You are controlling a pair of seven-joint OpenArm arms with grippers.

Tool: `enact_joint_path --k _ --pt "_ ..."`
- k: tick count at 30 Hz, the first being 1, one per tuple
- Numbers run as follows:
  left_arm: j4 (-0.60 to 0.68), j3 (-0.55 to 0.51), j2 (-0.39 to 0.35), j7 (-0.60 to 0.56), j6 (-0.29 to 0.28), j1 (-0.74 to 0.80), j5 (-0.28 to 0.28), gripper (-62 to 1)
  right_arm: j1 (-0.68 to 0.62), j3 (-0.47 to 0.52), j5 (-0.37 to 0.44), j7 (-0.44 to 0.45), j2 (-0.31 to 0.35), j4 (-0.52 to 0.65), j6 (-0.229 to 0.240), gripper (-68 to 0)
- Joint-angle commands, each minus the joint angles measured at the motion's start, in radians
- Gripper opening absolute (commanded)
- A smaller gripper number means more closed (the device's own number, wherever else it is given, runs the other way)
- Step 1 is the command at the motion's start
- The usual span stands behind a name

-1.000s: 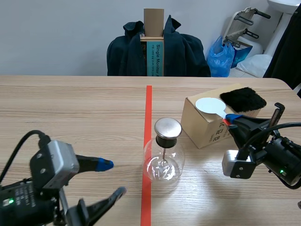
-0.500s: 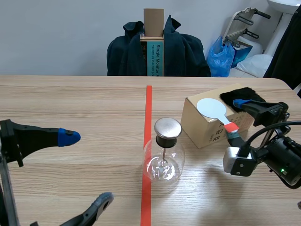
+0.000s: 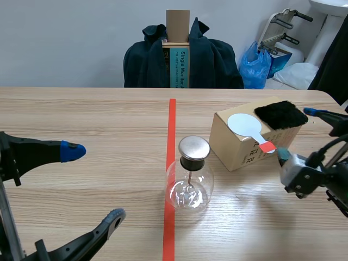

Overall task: Do the electroscope experiment.
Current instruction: 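Put the plate down on the right, then return to the home posture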

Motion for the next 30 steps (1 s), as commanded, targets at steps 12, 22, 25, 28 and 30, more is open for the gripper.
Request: enact_joint_path --k 12,22,25,28,30 --pt "0.003 -0.010 0.008 -0.012 0.002 -0.008 -0.005 1.4 -0.212 0.004 0.733 0.063 0.229 0.186 0.132 -11.5" --pt "0.003 -0.011 0.025 -0.002 0.002 -0.008 -0.004 1.4 -0.237 0.004 0.981 -0.042 0.462 0.471 0.478 0.4" --pt "0.003 -0.011 0.025 0.010 0.002 -0.008 -0.004 1.4 -0.237 0.019 1.026 -0.050 0.470 0.507 0.578 0.4" --pt "0.003 -0.011 0.024 0.013 0.002 -0.009 -0.004 1.4 -0.237 0.057 1.056 -0.063 0.473 0.533 0.699 0.4" --pt "0.003 -0.011 0.024 0.017 0.002 -0.009 -0.004 1.4 -0.237 0.092 1.087 -0.092 0.473 0.544 0.800 0.4"
